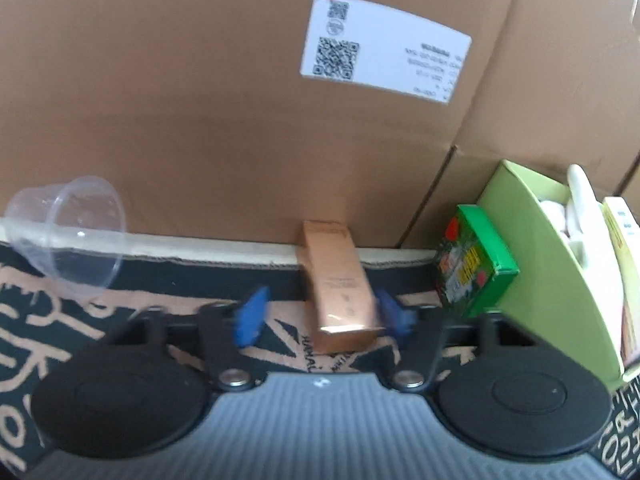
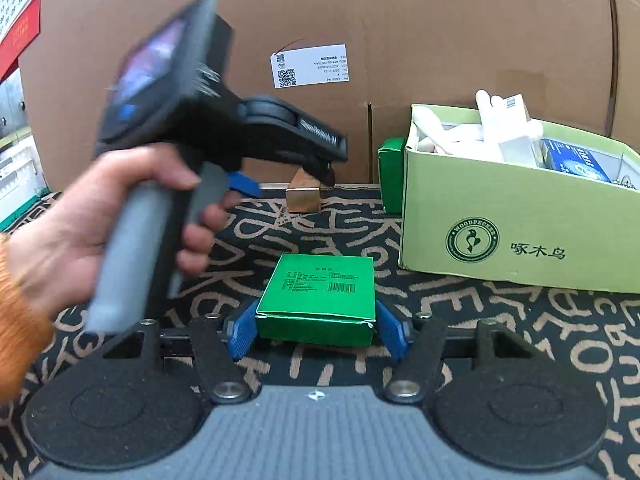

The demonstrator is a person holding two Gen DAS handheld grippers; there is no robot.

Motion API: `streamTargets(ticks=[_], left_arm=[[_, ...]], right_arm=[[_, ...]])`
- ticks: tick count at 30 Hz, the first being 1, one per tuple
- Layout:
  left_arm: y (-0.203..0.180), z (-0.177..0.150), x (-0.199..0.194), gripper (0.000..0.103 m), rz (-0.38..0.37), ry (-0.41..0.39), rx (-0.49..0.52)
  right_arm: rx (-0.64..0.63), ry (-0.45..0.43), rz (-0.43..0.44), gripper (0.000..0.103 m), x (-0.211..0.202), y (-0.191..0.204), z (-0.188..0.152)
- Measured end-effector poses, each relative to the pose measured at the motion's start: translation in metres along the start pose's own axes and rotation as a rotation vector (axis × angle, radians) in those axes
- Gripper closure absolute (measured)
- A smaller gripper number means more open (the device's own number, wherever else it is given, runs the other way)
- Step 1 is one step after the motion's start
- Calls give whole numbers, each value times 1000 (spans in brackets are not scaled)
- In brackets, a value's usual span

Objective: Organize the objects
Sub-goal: 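Grasp the green box with the right tool while the left tool grasps the copper box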

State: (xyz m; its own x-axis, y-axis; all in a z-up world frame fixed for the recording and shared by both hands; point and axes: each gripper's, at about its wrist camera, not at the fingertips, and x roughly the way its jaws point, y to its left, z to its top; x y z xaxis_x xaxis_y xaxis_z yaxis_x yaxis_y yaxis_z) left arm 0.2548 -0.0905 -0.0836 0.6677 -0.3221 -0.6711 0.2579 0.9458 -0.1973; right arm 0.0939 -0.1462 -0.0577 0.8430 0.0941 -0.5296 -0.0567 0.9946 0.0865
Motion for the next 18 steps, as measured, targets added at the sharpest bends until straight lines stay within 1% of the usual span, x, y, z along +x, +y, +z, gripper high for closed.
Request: streamTargets(ticks=[3, 7, 10, 11, 12, 13, 14, 16, 18], left_arm=[[4, -14, -17, 70, -22, 9, 34], [12, -48, -58, 71, -35, 36, 63], [8, -86, -97, 71, -7, 30, 162], [7, -96, -107, 64, -2, 26, 177], [5, -102, -114, 52, -7, 22, 178], [4, -104, -118, 45, -11, 16, 171], [3, -104, -120, 43, -9, 4, 165], [0, -103, -119, 44, 5, -10, 167], [-2, -102, -115, 46, 9, 0, 167]], right_arm=[[-2, -2, 10, 36, -6, -2, 0], [-2, 2, 31, 36, -16, -8, -5], [-7, 13, 35, 36, -27, -14, -12], [-13, 13, 35, 36, -32, -16, -15], [-19, 17, 32, 36, -36, -18, -17], [-22, 20, 27, 36, -38, -19, -19], [-22, 23, 24, 36, -38, -20, -20], [-17, 20, 22, 34, -38, -20, -20], [-20, 14, 21, 33, -39, -19, -19]])
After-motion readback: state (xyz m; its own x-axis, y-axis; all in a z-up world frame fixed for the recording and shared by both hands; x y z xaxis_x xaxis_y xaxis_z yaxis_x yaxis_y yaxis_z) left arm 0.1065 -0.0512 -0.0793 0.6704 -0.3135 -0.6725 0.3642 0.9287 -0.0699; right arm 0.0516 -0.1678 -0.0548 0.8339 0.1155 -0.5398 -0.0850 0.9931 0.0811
